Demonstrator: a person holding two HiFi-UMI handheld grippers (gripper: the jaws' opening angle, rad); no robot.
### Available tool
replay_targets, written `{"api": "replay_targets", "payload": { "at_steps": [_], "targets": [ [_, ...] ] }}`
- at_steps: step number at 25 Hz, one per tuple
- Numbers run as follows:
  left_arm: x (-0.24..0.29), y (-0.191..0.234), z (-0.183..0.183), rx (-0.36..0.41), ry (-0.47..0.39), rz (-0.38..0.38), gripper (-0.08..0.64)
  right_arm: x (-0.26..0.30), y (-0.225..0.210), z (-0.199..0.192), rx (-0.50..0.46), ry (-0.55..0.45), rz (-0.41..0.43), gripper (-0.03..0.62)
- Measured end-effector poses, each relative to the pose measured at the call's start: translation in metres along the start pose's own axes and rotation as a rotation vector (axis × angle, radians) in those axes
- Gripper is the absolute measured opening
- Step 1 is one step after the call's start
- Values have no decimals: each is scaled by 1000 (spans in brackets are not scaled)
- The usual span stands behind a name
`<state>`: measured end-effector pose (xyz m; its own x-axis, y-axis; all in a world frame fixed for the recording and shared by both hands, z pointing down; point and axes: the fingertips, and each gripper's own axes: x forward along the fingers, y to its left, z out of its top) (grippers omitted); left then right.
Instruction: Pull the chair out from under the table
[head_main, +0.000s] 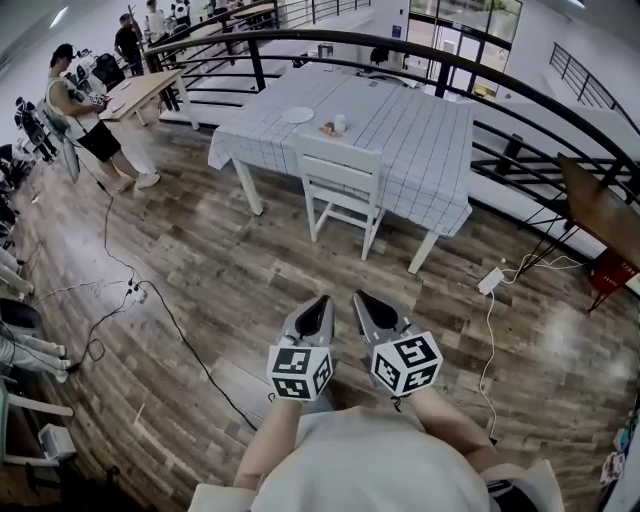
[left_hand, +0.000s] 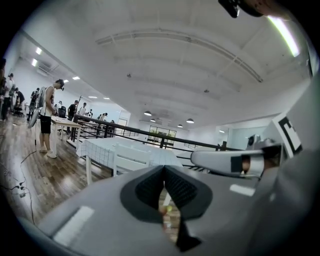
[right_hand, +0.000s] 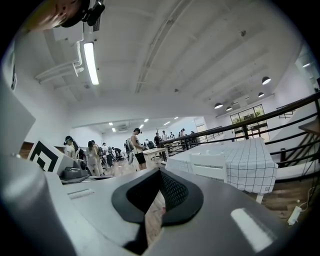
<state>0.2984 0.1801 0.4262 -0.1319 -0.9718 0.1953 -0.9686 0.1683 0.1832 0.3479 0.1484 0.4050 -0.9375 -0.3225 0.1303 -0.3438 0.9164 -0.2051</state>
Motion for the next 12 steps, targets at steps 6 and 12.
{"api": "replay_targets", "payload": {
  "at_steps": [6,12],
  "targets": [
    [32,48,26,29,9,-39,9,60,2,18,6,-23,-24,-2],
    [66,102,54,46,2,-70,9,125,2,35,17,-48,-52,-2]
  ]
}}
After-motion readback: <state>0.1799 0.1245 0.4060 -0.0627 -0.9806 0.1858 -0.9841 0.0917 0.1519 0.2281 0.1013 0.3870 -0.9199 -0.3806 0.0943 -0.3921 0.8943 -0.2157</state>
